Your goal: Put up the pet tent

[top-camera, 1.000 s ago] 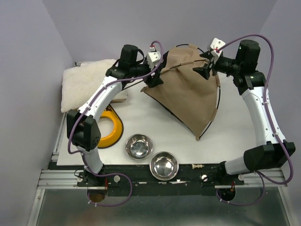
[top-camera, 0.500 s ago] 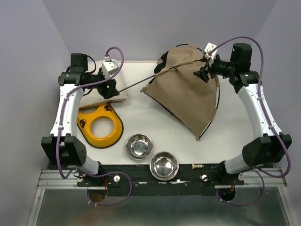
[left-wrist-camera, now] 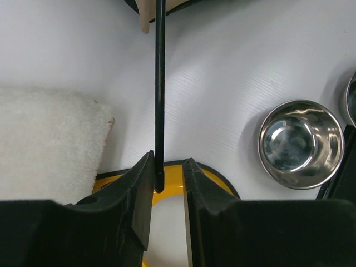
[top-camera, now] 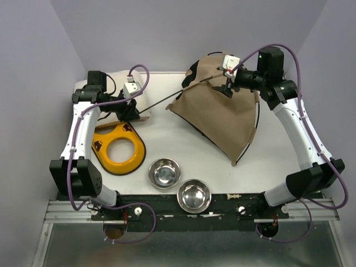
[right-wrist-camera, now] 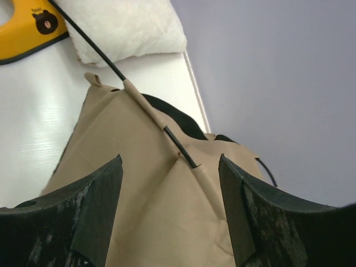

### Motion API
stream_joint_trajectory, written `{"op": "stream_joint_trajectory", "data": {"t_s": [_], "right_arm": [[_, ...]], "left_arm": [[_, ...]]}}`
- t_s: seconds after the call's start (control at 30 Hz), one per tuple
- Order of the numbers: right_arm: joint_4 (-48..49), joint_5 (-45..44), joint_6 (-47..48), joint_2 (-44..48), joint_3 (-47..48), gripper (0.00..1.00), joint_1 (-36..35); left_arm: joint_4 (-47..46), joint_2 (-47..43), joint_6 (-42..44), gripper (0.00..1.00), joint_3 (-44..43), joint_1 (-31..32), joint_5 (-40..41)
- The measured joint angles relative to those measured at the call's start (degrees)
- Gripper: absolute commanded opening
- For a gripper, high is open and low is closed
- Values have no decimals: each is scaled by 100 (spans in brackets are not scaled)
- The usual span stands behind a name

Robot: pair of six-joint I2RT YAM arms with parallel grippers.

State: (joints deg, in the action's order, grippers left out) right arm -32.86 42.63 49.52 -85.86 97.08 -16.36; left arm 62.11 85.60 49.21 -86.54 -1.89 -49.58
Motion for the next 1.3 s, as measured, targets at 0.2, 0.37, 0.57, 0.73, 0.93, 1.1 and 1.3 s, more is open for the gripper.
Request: {"op": "stream_joint_trajectory", "data": {"t_s": [0.2, 0.37, 0.57, 0.73, 0.93, 1.1, 1.3], "right_arm": [[-195, 94, 815, -640, 619, 76, -24], [-551, 127, 1628, -1316, 1104, 76, -236], [-1075, 164, 2369, -1943, 1875, 74, -568], [-1410, 149, 2933, -2083, 1982, 65, -761], [-1753, 17, 3436, -2267, 2098, 55, -831], [-1965, -153, 3759, -2474, 2116, 46, -846], [-2000, -278, 3965, -2557, 2129, 27, -846]], "left_arm": [[-83, 0, 184, 12, 131, 0, -2], [-267, -2, 166, 1, 140, 0, -4], [-481, -13, 107, 13, 201, 2, -2], [-599, -15, 35, 16, 258, 2, 2], [-688, -15, 17, 20, 275, 4, 4], [-876, -20, -24, 24, 415, 79, 9], [-1012, -20, -42, 21, 498, 155, 87]]}}
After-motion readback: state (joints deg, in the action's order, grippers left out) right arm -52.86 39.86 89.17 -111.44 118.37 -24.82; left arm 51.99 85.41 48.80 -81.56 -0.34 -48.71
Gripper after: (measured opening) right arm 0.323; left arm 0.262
